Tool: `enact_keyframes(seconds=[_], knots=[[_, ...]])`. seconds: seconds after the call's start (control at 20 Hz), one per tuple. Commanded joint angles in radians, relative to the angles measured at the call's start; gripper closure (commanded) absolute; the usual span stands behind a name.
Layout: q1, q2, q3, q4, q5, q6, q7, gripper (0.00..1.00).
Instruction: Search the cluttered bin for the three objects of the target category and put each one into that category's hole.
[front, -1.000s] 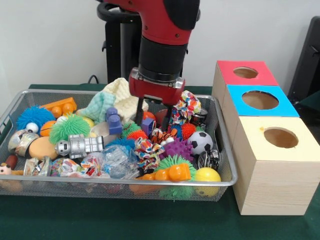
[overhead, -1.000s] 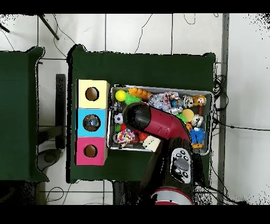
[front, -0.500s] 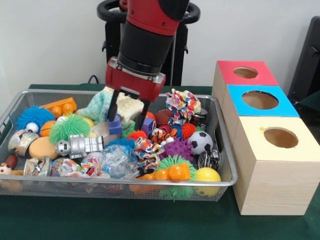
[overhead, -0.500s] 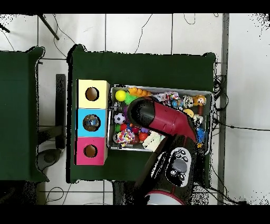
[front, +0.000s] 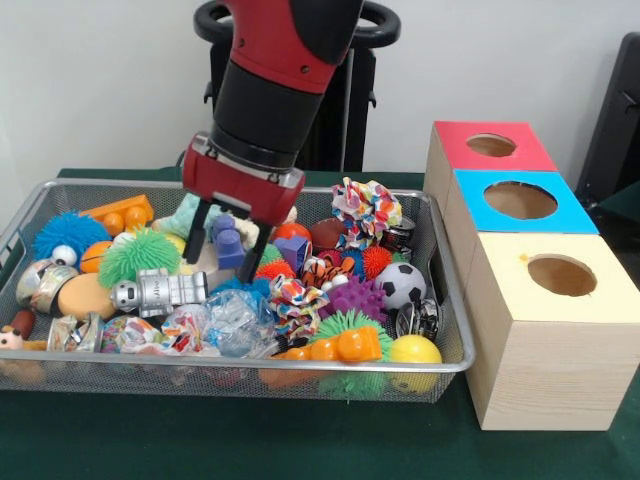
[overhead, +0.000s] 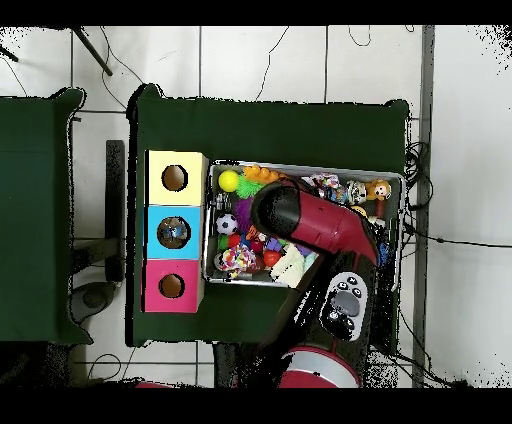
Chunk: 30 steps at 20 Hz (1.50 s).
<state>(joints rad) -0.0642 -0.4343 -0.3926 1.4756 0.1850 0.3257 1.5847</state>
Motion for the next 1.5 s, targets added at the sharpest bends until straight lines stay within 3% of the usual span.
enact_keyframes(seconds=[0.05,0.75,1.5], knots=[[-0.045,0.061,0.103,0.01,0.001,-0.05,0.174,0.0],[-0.039,0.048,0.157,0.054,0.021,-0.014,0.179,0.0],[-0.014,0.088,0.176,0.042,0.049,-0.039,0.223,0.0]])
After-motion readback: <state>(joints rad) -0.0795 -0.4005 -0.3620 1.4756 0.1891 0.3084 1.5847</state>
